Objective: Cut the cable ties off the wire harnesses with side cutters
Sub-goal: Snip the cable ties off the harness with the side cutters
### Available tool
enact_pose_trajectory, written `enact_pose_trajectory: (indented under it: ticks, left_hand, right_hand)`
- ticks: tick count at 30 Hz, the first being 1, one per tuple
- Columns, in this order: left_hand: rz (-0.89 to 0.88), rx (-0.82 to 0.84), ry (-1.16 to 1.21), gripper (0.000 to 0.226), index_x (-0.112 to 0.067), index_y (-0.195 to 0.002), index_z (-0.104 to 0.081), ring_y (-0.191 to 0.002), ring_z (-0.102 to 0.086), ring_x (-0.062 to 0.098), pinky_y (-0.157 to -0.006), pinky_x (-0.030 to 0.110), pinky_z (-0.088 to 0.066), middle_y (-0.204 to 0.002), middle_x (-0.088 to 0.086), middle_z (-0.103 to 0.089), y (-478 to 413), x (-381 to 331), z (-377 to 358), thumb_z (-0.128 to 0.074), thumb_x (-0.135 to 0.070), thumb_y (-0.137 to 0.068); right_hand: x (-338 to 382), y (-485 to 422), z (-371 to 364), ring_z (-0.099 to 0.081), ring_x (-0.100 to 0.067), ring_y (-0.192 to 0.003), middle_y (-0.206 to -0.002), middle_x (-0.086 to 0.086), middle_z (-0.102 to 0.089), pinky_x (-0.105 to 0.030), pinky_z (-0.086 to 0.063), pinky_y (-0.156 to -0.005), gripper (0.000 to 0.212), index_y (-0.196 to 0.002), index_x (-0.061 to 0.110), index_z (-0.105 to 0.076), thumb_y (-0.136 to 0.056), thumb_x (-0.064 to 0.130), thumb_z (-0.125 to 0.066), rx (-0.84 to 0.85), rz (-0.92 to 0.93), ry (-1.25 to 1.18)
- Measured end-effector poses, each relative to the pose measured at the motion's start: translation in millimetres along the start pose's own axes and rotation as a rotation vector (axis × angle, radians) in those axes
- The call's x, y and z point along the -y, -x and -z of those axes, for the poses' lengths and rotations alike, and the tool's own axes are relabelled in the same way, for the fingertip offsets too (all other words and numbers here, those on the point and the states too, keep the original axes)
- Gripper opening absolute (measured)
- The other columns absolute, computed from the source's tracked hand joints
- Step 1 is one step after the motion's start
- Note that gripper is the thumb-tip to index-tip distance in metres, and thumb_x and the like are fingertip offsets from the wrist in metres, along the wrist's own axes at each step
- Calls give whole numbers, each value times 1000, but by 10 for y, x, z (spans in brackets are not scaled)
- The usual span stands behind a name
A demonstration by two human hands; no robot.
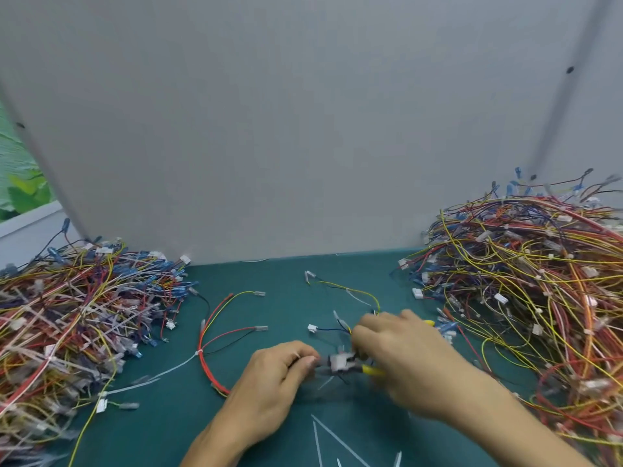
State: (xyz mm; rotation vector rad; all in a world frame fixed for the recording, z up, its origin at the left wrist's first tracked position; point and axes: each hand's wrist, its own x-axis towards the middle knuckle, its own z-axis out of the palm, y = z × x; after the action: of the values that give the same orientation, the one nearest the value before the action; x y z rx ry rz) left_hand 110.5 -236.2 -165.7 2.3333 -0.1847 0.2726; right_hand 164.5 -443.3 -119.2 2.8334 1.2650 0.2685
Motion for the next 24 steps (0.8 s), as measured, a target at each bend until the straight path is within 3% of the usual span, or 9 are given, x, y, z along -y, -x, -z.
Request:
enact_pose_trajectory:
  ticks: [4, 7, 9, 12, 14, 16, 18, 21, 24]
  left_hand:
    - [14, -4, 33, 20, -27, -80, -66, -66, -53, 1, -62, 13, -38, -70, -11, -62, 6, 30, 22, -56, -19, -95]
    - [0, -4, 51, 22, -32, -81, -67, -63, -51, 0, -60, 13, -36, -65, -16, -59, 3, 43, 28, -57, -17, -94]
    - [-20, -13, 60, 23, -37, -90, -67, -64, -52, 1, -62, 13, -37, -67, -16, -60, 0, 49, 37, -57, -17, -95]
    - [-59, -48, 44, 25, -41, -96, -65, -67, -56, 2, -65, 13, -40, -69, -15, -63, -7, 77, 46, -59, -16, -94]
    - [-109, -46, -31, 23, -37, -93, -67, -72, -59, 2, -70, 16, -44, -73, -14, -64, -15, 102, 42, -61, -15, -91]
    - [-157, -7, -133, 18, -33, -93, -70, -76, -58, 3, -75, 21, -46, -78, -11, -66, -18, 146, 29, -64, -17, -87]
    - [-185, 43, -197, 18, -34, -96, -71, -81, -54, 2, -82, 15, -41, -85, -13, -65, -13, 197, 9, -66, -21, -86]
    - [-194, 61, -278, 11, -35, -93, -73, -84, -42, -7, -86, 15, -35, -95, -20, -60, -15, 255, -29, -66, -29, -86]
    - [-175, 64, -287, 12, -38, -95, -72, -87, -41, -7, -88, 18, -34, -97, -22, -59, -15, 275, -47, -65, -34, -87]
  right_hand:
    - [-63, -46, -138, -50, -26, -100, -106, 3, -51, -35, -31, -77, 29, -98, 25, -35, -78, 9, -48, 10, 4, 15]
    - [-99, -104, -131, -47, -26, -93, -99, 3, -54, -35, -26, -69, 30, -91, 28, -27, -77, 7, -44, 5, 42, -7]
    - [-116, -130, -91, -47, -27, -89, -96, 1, -55, -35, -23, -64, 25, -90, 30, -32, -80, 10, -44, 51, 29, -107]
    - [-167, -178, -5, -49, -25, -80, -86, 1, -52, -38, -39, -64, 17, -87, 35, -41, -85, 19, -48, 212, -66, -390]
    - [-190, -223, 4, -53, -25, -80, -84, 3, -51, -38, -45, -66, 14, -84, 33, -43, -85, 21, -51, 290, -95, -431]
    - [-150, -251, -46, -52, -26, -81, -85, 2, -52, -34, -42, -65, 15, -86, 32, -44, -85, 24, -57, 347, -81, -368]
    - [-102, -250, -144, -54, -28, -89, -95, -2, -57, -31, -38, -67, 19, -89, 31, -45, -84, 27, -63, 368, -54, -311]
    - [-95, -212, -236, -53, -27, -100, -108, 2, -52, -35, -44, -77, 25, -93, 30, -48, -79, 33, -69, 330, -54, -314]
    - [-110, -167, -204, -52, -25, -101, -111, 6, -42, -41, -46, -84, 31, -101, 28, -52, -80, 43, -69, 242, -70, -362]
